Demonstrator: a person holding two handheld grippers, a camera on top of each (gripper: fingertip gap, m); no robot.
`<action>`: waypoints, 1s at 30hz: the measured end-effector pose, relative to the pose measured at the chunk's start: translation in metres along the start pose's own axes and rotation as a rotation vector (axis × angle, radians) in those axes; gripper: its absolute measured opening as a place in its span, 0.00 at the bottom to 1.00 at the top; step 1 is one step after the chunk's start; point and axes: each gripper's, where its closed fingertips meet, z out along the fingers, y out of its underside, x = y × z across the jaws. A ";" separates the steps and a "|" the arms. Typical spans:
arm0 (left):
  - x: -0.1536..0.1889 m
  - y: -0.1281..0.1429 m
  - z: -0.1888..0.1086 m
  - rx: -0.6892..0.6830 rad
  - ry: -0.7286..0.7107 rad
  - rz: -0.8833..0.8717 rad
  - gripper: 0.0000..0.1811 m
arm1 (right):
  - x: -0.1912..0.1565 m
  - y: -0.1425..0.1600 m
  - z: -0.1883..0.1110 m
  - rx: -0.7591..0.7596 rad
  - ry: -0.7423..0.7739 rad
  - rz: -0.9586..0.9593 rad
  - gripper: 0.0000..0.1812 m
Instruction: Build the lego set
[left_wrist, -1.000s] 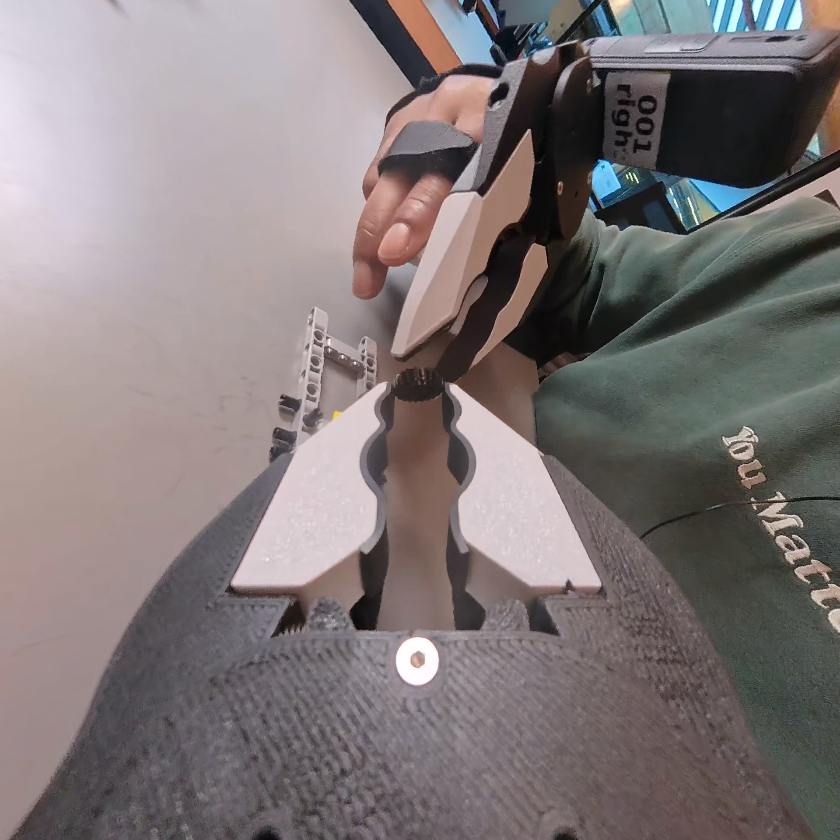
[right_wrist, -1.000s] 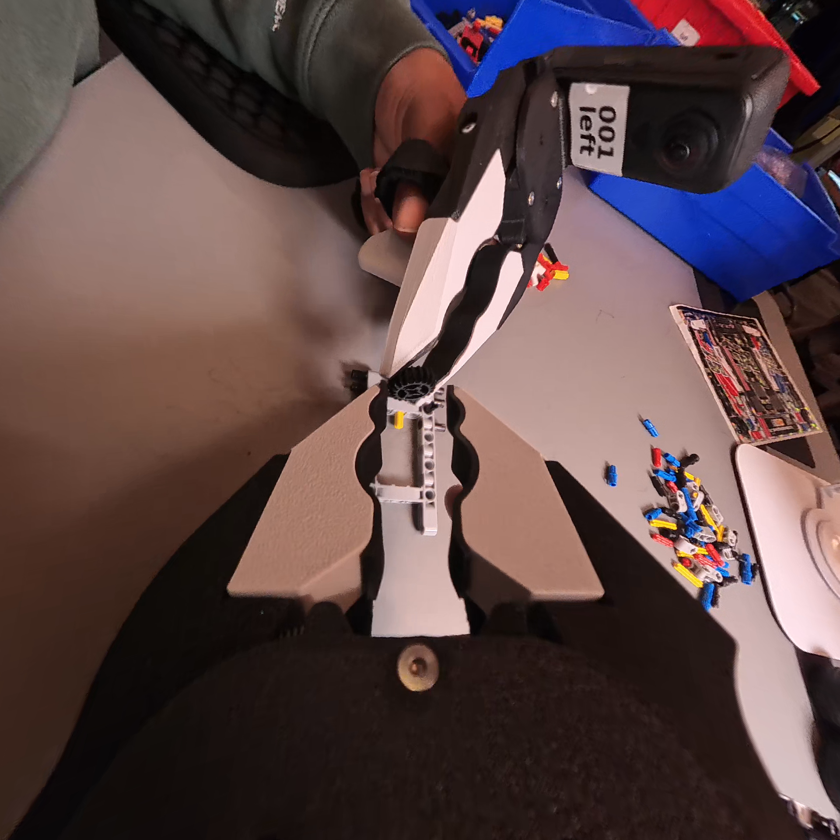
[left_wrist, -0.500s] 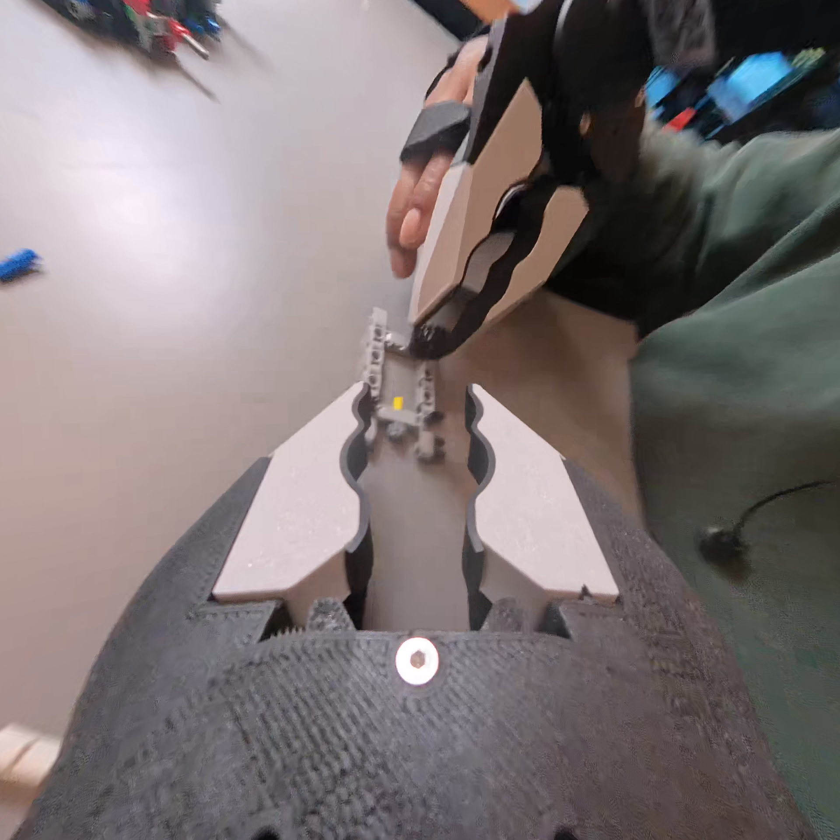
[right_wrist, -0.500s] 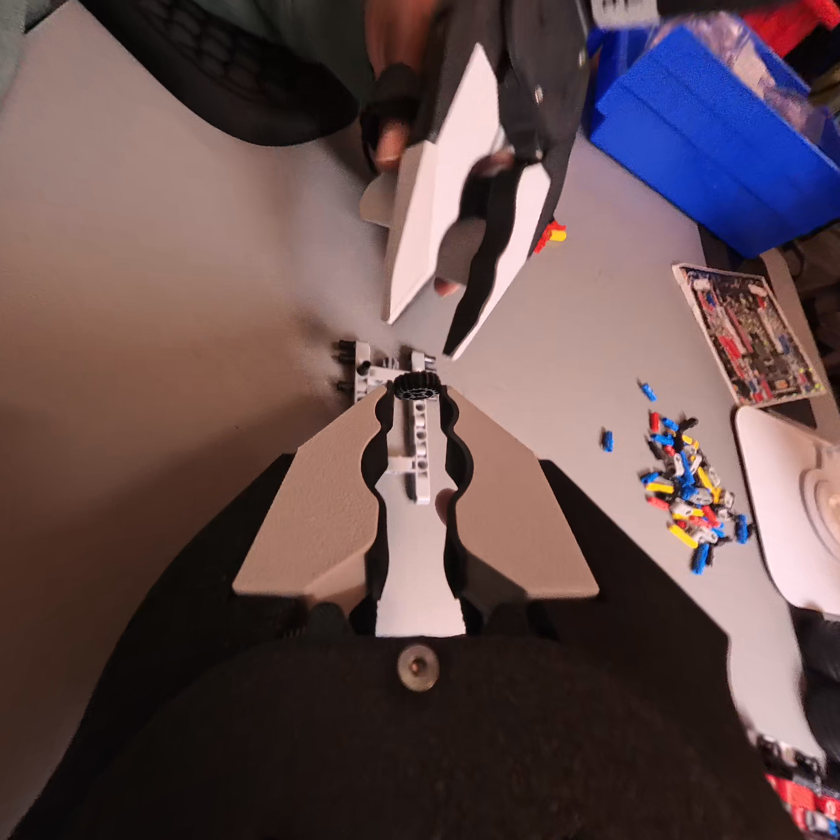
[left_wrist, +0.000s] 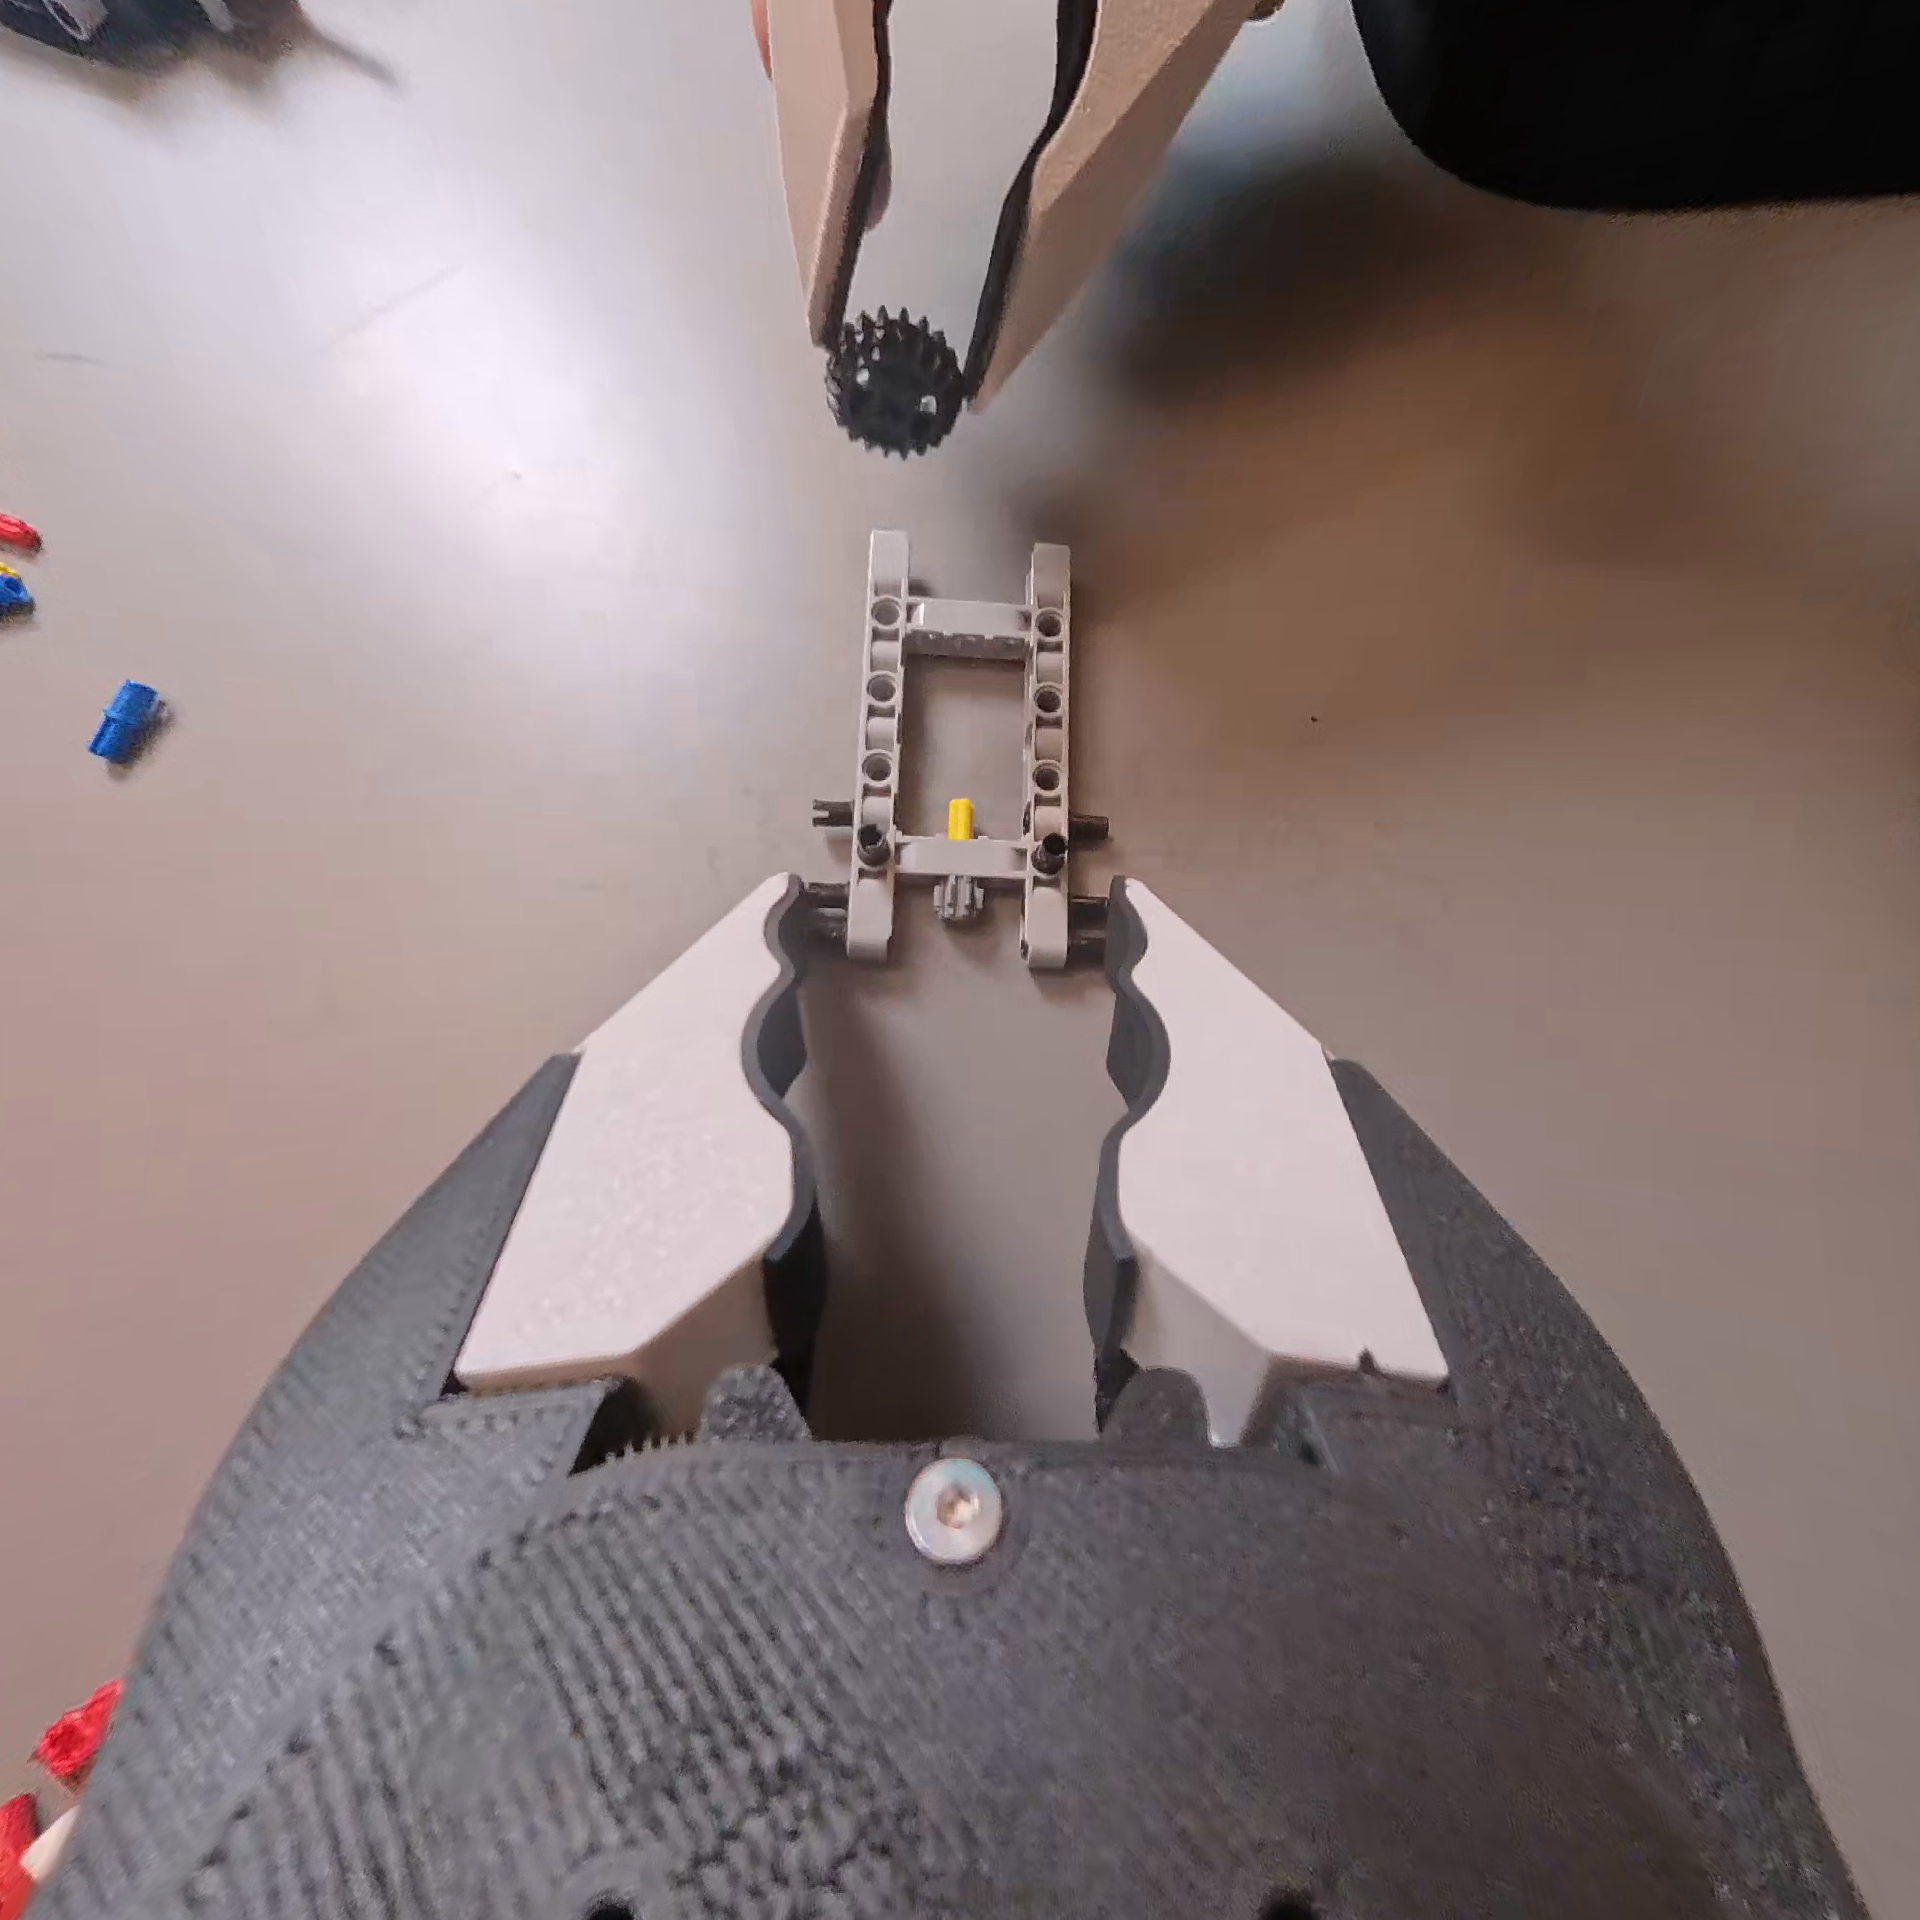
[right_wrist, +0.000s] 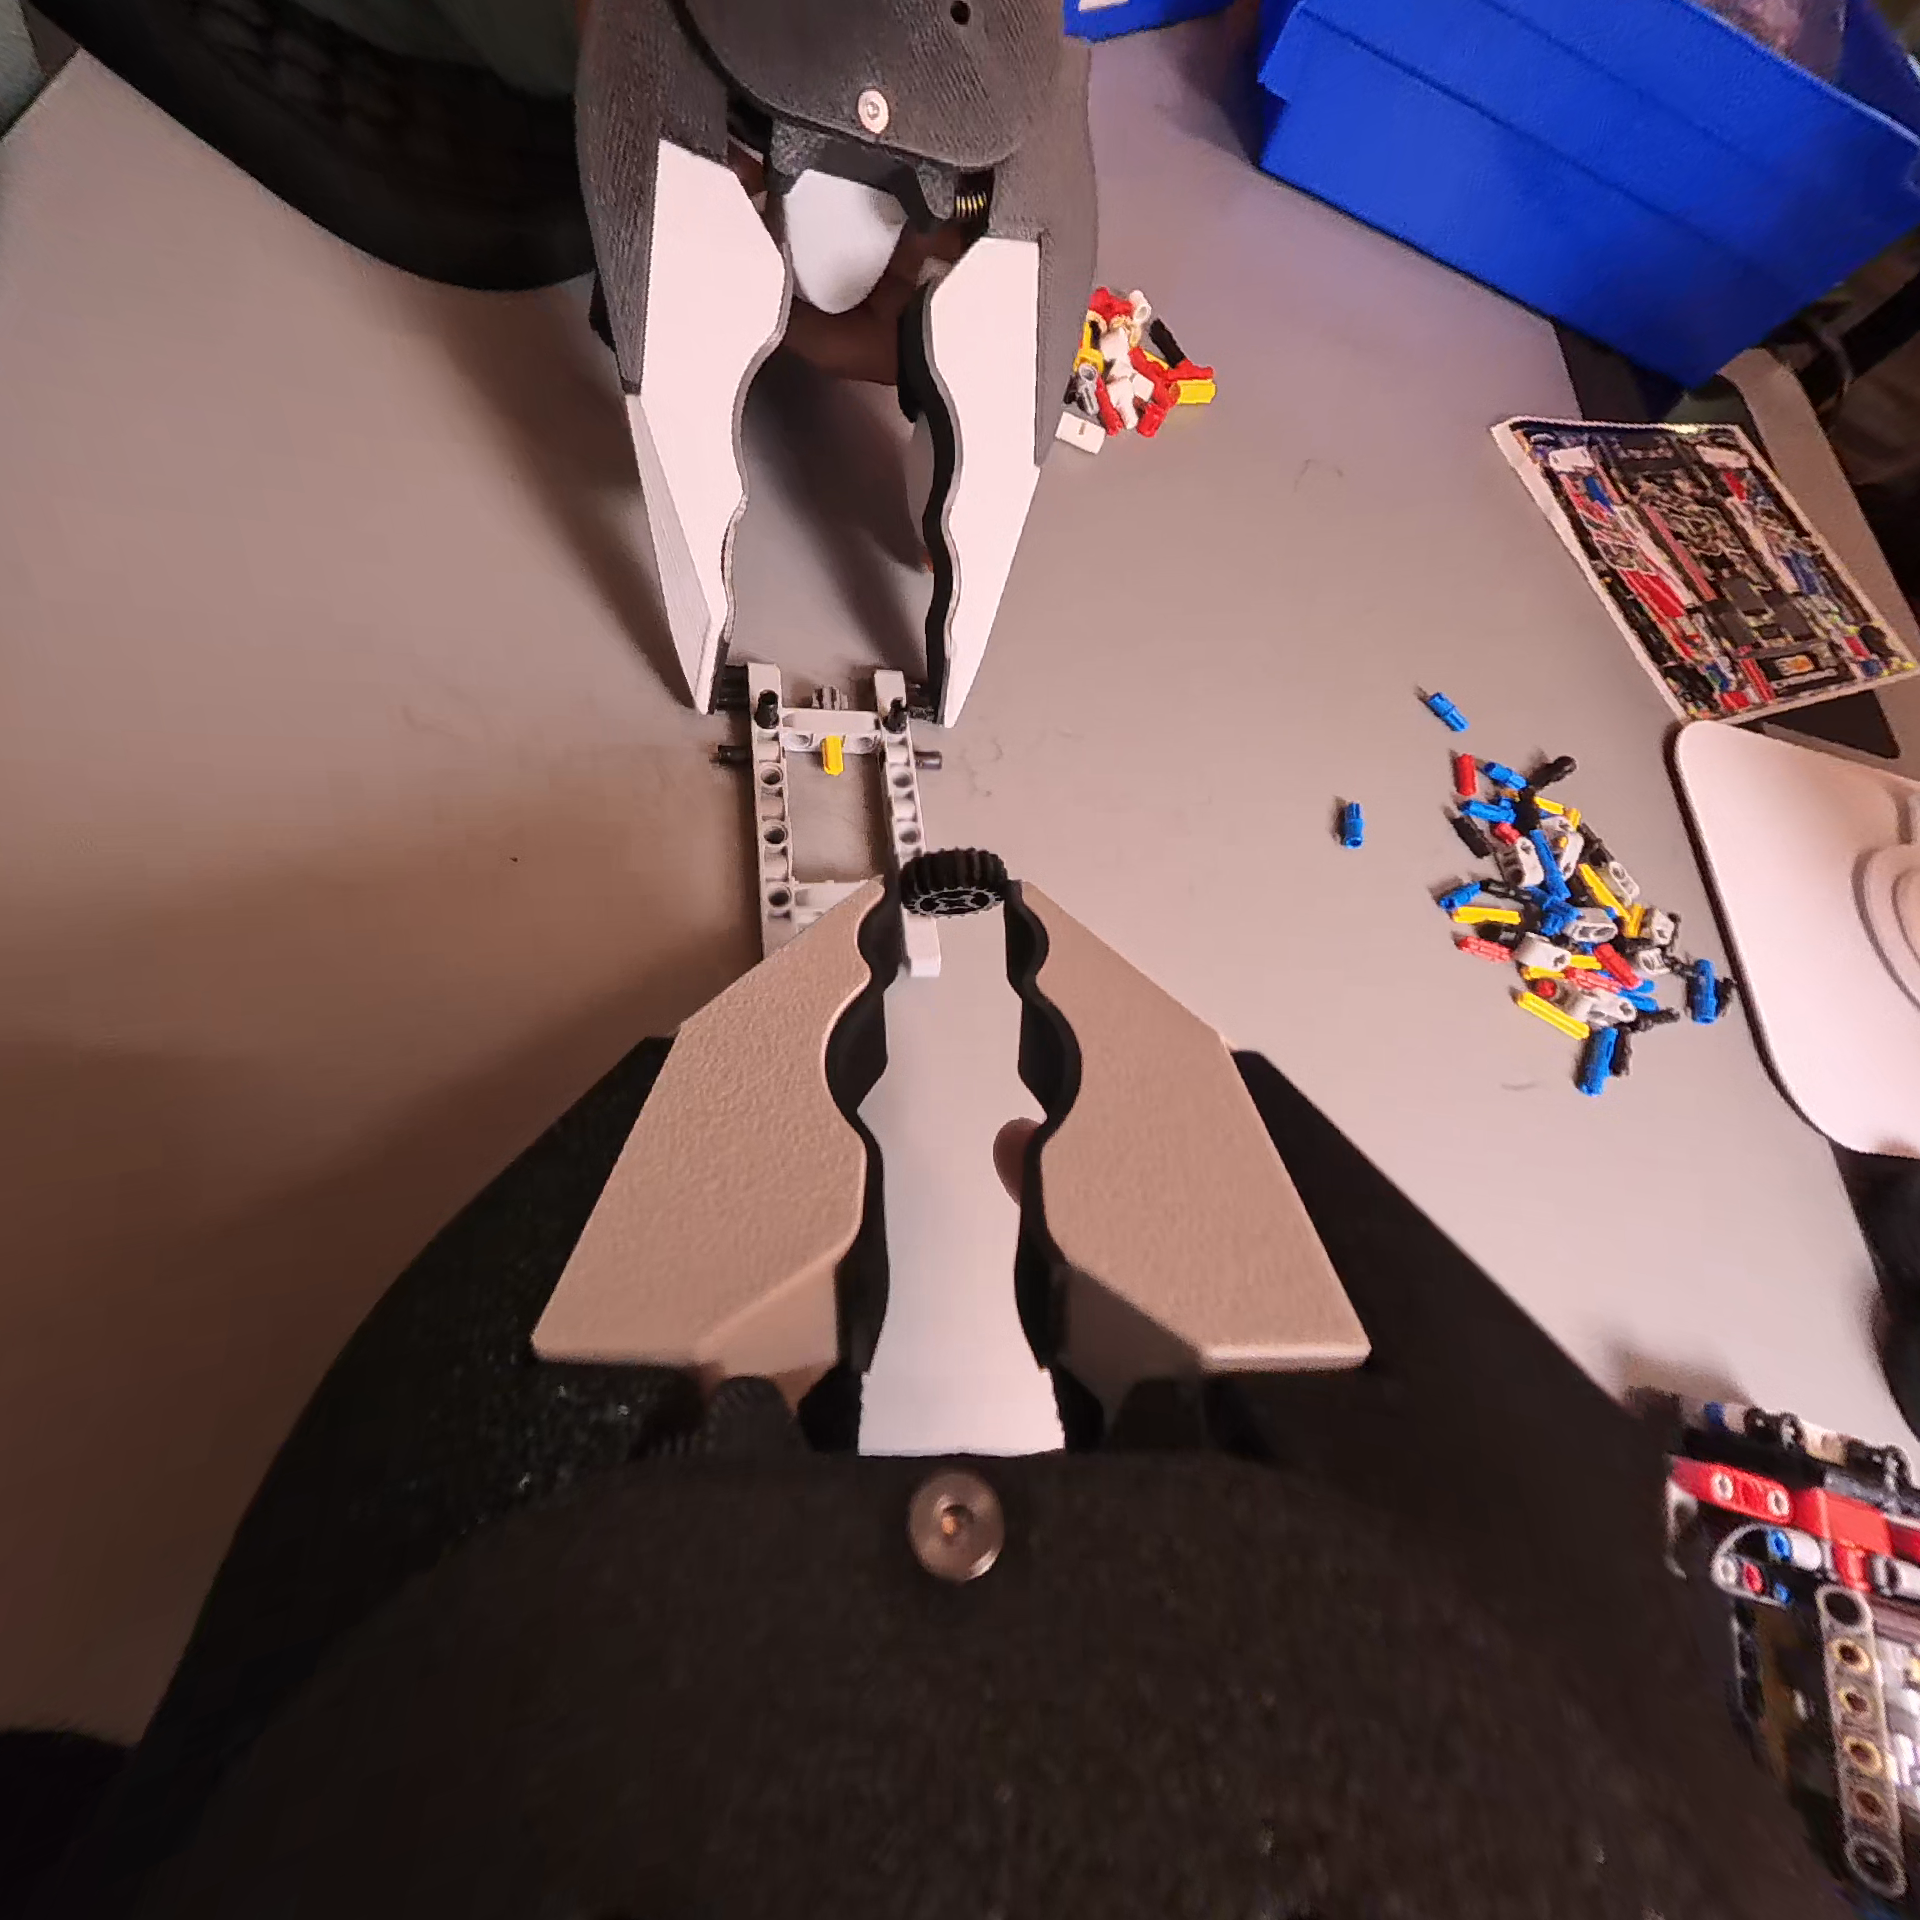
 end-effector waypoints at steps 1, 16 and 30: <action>0.000 0.000 0.000 0.001 -0.007 0.011 0.31 | 0.000 0.001 -0.001 0.000 0.004 0.005 0.10; -0.002 -0.020 -0.003 0.095 -0.064 0.081 0.31 | -0.017 -0.014 0.017 0.027 -0.014 0.057 0.10; 0.007 -0.015 0.013 0.046 -0.010 0.049 0.31 | -0.030 0.009 0.036 -0.160 -0.085 0.144 0.10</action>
